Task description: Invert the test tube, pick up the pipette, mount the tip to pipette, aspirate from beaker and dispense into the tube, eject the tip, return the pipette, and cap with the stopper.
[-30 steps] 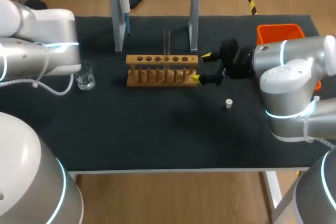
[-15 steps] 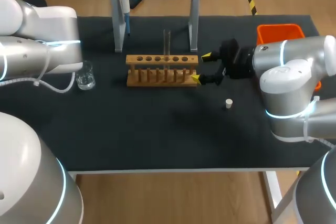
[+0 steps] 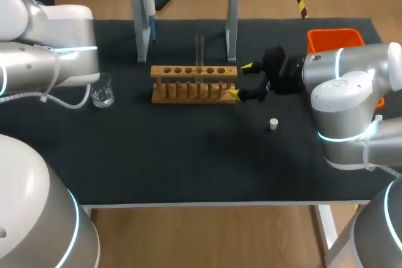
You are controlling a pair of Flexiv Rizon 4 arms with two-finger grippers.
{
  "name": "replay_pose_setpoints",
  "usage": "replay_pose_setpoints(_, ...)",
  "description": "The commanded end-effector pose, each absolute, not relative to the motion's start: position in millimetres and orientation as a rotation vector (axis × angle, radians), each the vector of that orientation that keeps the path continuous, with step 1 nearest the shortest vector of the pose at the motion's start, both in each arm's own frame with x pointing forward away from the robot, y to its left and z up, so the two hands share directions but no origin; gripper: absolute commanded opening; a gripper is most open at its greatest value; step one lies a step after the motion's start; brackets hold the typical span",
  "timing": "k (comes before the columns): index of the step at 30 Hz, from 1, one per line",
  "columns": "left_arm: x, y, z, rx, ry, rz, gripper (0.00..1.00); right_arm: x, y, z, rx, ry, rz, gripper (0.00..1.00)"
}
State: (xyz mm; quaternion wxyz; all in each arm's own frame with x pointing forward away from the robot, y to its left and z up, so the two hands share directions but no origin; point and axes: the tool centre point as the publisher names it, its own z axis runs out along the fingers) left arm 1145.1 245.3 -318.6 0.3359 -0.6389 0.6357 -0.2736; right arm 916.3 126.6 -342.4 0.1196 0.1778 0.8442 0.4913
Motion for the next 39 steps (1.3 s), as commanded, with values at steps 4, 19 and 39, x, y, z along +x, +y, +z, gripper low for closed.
replay_pose_setpoints(4,1143,244,-304,-1.649,1.632,-0.721,0.00,916,126,-343,0.518,2.467,1.438,1.00)
replay_pose_setpoints(19,1125,235,-262,-1.542,1.682,-0.740,0.00,916,126,-343,0.518,2.467,1.438,1.00)
replay_pose_setpoints(39,1003,145,-162,-0.942,2.240,-0.944,0.00,916,126,-343,0.518,2.467,1.438,1.00)
